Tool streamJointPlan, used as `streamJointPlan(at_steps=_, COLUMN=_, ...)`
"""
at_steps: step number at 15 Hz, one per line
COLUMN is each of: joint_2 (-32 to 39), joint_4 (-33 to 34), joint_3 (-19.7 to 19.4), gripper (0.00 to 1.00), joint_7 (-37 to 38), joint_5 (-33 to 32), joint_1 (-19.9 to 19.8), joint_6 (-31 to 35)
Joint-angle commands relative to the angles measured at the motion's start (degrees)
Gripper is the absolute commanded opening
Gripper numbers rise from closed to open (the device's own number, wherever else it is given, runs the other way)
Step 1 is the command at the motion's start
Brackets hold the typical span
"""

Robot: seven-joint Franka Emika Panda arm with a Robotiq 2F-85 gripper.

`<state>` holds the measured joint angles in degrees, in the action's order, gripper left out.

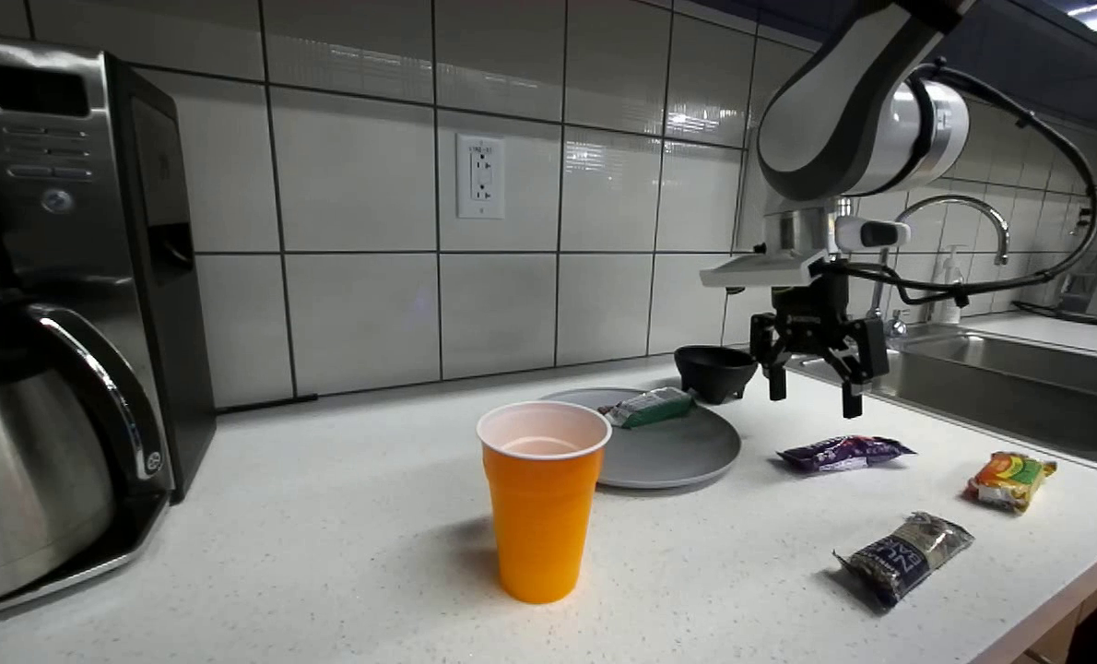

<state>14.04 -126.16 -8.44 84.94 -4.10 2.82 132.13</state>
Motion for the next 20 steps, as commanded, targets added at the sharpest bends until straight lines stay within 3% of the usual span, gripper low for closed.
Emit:
streamJointPlan(at_steps=1, joint_2=-2.2, joint_4=-2.4, joint_3=-0.1, gripper=1.0, joint_7=1.2, joint_5=-2.2, joint_1=-0.5, joint_6=-1.1)
streamJointPlan(at_steps=20, joint_2=0.2, joint_4=-2.2, joint_3=-0.1, gripper=1.0, joint_7=0.0, joint_5=-1.8, joint_1=-1.2, joint_6=1.7)
